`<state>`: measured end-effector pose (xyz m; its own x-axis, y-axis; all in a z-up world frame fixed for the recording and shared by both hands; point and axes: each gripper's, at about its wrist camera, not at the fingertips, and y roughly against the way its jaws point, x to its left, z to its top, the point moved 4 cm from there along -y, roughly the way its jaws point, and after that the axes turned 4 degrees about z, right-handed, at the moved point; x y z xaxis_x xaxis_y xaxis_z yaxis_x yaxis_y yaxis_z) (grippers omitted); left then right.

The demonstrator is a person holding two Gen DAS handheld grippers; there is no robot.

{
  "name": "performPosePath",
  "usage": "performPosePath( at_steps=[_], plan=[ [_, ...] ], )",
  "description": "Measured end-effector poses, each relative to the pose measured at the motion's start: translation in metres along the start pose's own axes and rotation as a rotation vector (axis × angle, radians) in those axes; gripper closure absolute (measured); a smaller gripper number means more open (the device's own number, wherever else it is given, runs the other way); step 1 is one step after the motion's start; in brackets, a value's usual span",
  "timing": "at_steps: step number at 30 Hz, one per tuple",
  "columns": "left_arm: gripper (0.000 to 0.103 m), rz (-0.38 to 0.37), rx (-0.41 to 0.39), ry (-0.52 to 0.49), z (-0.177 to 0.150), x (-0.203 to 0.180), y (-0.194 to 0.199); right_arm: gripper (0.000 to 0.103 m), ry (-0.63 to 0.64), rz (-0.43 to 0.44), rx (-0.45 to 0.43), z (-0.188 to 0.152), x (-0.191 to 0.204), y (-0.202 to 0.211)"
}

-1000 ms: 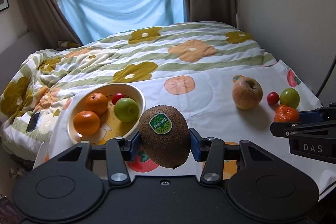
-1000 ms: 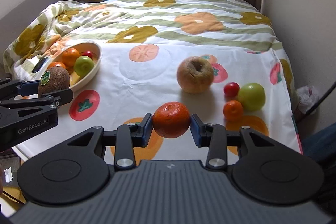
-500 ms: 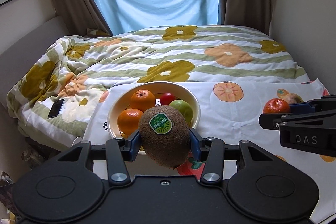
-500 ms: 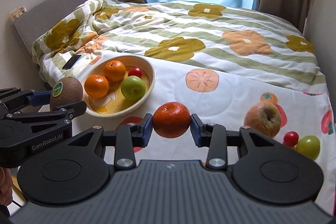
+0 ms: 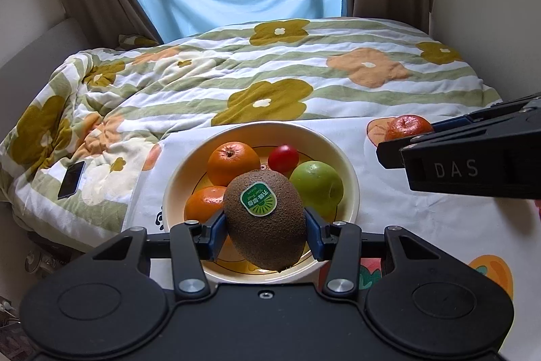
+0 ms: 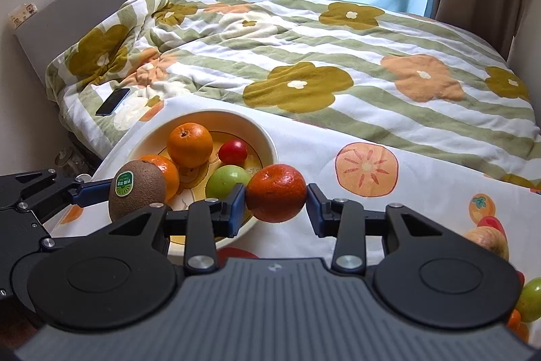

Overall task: Organize fruits
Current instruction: 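Carry the kiwi and tangerine into the bowl and release both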

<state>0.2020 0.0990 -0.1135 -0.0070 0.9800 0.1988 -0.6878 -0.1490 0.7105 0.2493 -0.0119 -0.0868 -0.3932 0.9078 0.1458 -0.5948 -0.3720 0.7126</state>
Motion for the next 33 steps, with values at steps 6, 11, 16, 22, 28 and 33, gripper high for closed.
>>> performPosePath(
  at_steps=[6, 11, 16, 22, 28, 33],
  plan=[
    [0.051, -0.025, 0.021, -0.028, -0.003, 0.000, -0.024, 0.049, -0.008, -0.010, 0.027, 0.004, -0.001, -0.022],
    [0.051, -0.024, 0.018, -0.067, -0.003, -0.003, -0.036, 0.049, -0.011, -0.019, 0.044, 0.006, -0.001, -0.036],
    [0.051, -0.028, -0.004, -0.120, -0.004, -0.013, -0.039, 0.049, -0.019, -0.023, 0.054, 0.007, -0.002, -0.046],
    [0.049, -0.024, -0.011, -0.159, -0.008, -0.021, -0.039, 0.049, -0.019, -0.021, 0.060, 0.007, -0.002, -0.048],
    [0.022, -0.007, -0.030, -0.158, -0.006, -0.019, -0.033, 0.049, -0.005, -0.016, 0.056, 0.010, -0.001, -0.050],
    [0.014, 0.024, -0.041, -0.154, -0.008, -0.010, -0.022, 0.049, 0.020, 0.011, 0.053, 0.019, 0.001, -0.048]
  ],
)
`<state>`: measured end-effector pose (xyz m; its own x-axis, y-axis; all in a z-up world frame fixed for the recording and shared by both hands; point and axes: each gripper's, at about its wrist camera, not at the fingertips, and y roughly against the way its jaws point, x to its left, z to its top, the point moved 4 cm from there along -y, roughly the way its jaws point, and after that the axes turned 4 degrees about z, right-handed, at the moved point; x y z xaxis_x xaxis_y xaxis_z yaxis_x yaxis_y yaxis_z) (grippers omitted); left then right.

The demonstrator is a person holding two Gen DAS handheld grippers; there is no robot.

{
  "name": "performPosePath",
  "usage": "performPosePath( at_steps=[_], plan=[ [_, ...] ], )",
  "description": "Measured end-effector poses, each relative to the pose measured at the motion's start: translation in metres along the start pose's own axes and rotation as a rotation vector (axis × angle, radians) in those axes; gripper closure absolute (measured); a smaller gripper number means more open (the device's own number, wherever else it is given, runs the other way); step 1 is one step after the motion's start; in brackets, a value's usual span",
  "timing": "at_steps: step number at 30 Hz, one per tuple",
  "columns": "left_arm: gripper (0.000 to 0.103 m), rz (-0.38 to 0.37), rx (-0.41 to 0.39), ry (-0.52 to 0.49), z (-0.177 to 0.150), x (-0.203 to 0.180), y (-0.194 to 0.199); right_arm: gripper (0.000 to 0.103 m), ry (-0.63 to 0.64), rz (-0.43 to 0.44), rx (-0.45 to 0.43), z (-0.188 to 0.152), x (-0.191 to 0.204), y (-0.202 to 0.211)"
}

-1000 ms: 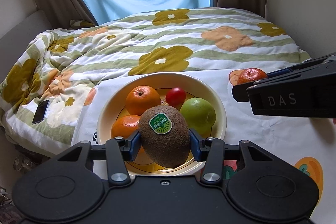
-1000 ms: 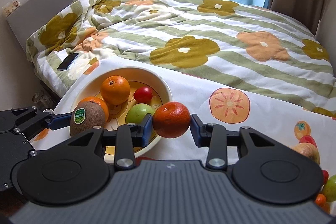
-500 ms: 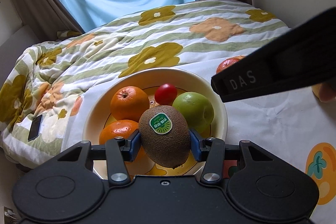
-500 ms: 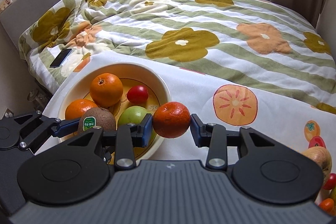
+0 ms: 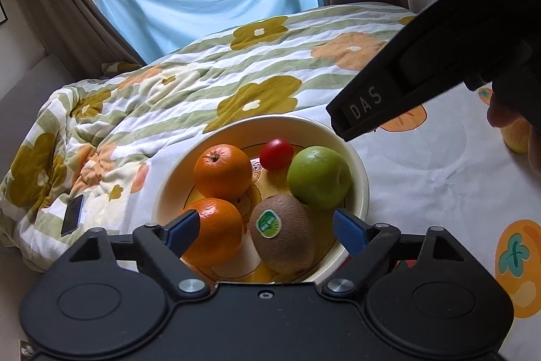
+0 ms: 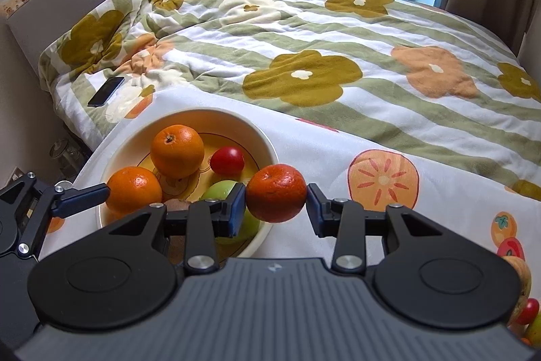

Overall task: Organize fruits
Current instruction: 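Carry the kiwi and tangerine into the bowl and release both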

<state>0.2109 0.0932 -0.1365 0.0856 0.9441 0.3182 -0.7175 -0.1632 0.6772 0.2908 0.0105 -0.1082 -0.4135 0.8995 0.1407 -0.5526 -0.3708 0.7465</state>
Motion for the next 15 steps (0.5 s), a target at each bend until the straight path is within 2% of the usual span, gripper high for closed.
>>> performPosePath(
  at_steps=[7, 15],
  plan=[
    [0.013, 0.028, 0.031, 0.113, -0.006, 0.031, 0.001, 0.049, 0.029, 0.061, 0.006, 0.020, 0.003, -0.013],
    [0.013, 0.047, 0.032, 0.184, -0.005, 0.051, -0.002, 0.049, 0.044, 0.074, 0.026, 0.023, 0.008, -0.043]
  ],
)
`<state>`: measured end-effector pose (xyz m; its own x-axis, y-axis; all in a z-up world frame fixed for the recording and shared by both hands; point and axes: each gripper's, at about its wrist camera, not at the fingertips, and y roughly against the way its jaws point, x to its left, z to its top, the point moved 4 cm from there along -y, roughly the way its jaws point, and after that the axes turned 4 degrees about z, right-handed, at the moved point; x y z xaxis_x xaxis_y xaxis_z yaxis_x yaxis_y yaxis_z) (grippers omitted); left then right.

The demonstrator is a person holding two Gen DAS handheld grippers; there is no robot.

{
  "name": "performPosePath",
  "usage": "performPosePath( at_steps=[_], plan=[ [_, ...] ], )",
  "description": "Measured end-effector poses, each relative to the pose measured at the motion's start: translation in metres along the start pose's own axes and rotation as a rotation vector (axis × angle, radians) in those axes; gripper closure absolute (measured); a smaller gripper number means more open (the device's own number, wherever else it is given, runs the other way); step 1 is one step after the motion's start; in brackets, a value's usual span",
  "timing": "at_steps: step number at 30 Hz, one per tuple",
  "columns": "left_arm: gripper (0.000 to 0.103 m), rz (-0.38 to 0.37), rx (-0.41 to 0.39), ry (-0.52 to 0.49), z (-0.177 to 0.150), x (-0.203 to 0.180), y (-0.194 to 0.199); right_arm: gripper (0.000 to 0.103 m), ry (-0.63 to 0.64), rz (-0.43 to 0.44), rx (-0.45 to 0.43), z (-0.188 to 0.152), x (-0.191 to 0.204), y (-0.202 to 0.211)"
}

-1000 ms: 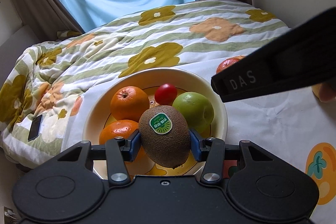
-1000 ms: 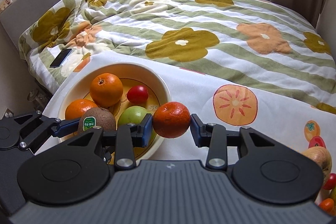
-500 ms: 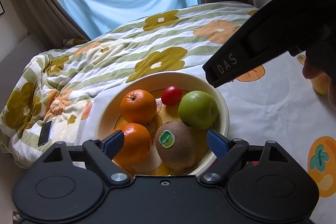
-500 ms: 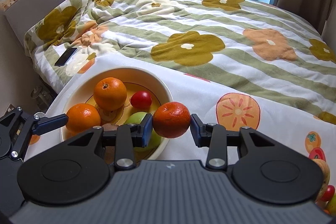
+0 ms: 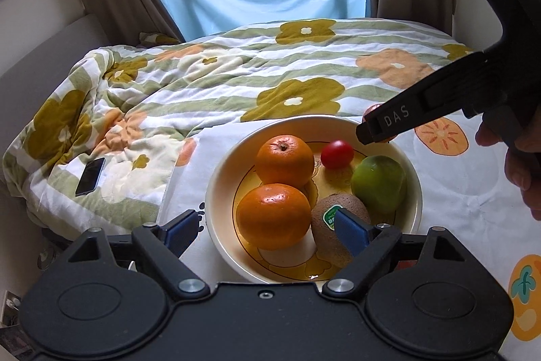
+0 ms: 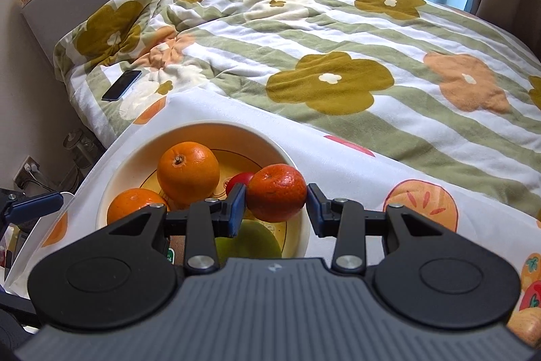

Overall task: Organize fruits
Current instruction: 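Carry the kiwi and tangerine into the bowl and release both, then move both open tools back toward the brown apple and green apple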

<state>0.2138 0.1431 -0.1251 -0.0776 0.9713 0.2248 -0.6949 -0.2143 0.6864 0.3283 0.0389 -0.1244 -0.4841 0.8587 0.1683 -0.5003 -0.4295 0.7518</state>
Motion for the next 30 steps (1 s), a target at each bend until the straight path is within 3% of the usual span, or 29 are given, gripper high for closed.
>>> performPosePath(
  at_steps=[4, 6, 8, 9, 19, 30],
  plan=[
    [0.013, -0.007, 0.001, 0.017, -0.001, 0.002, 0.000, 0.048, 0.008, 0.009, 0.004, -0.001, 0.003, -0.003],
    [0.013, -0.003, 0.003, 0.019, -0.002, 0.003, 0.000, 0.036, 0.030, 0.012, -0.002, -0.001, 0.008, -0.002],
    [0.013, -0.006, 0.004, 0.027, -0.003, 0.005, 0.001, 0.004, 0.052, -0.014, -0.028, -0.002, 0.011, 0.003],
    [0.013, -0.008, 0.004, 0.030, -0.004, 0.006, 0.001, 0.000, 0.064, -0.023, -0.047, -0.002, 0.013, 0.007],
    [0.013, 0.002, -0.006, 0.060, -0.004, 0.009, 0.016, 0.000, 0.059, -0.011, -0.079, -0.013, 0.020, 0.034],
    [0.012, 0.016, -0.055, 0.053, -0.008, -0.007, 0.070, 0.000, 0.029, -0.081, -0.141, -0.045, 0.012, 0.111]
  ],
)
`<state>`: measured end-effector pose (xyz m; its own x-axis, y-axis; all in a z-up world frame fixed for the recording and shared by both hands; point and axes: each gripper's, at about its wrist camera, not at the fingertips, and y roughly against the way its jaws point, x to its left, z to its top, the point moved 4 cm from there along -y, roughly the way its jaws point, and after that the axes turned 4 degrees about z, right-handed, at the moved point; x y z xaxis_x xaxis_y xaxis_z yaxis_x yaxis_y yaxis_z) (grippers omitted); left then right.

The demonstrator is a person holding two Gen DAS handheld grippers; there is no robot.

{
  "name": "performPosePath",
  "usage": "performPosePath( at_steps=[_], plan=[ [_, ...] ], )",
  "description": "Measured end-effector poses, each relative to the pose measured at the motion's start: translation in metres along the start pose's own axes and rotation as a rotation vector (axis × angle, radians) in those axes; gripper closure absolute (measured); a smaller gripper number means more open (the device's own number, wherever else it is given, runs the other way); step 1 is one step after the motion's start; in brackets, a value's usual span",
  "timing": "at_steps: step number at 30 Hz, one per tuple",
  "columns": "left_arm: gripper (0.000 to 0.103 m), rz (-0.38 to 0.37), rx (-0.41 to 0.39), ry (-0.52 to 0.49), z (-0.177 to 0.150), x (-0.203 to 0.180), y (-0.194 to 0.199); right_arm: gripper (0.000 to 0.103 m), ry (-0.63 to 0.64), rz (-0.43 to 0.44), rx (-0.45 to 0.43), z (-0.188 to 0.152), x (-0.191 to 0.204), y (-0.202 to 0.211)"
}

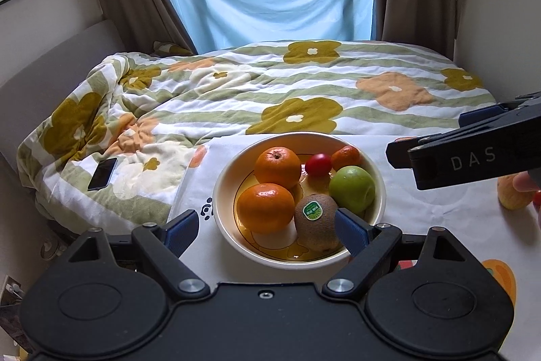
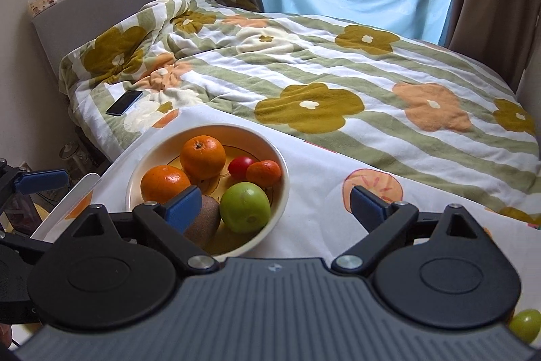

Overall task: Organize fruits
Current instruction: 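Move both open tools back toward the brown apple and green apple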

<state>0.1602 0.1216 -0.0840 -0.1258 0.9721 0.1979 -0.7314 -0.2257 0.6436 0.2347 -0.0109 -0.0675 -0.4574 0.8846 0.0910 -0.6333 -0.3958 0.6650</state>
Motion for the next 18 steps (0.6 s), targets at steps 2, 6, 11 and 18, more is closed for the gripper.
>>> performPosePath(
  at_steps=[2, 6, 11, 18],
  plan=[
    [0.011, 0.001, -0.011, -0.004, -0.001, -0.007, 0.014, 0.000, -0.018, -0.020, -0.020, -0.008, -0.007, 0.019],
    [0.001, -0.003, -0.037, -0.016, -0.004, -0.022, 0.040, 0.000, -0.059, -0.053, -0.035, -0.024, -0.024, 0.054],
    [0.001, -0.056, -0.080, -0.024, -0.005, -0.049, 0.073, 0.000, -0.114, -0.113, -0.049, -0.047, -0.052, 0.100],
    [0.001, -0.121, -0.124, -0.084, -0.004, -0.098, 0.102, 0.000, -0.196, -0.189, -0.055, -0.077, -0.098, 0.153]
  ],
)
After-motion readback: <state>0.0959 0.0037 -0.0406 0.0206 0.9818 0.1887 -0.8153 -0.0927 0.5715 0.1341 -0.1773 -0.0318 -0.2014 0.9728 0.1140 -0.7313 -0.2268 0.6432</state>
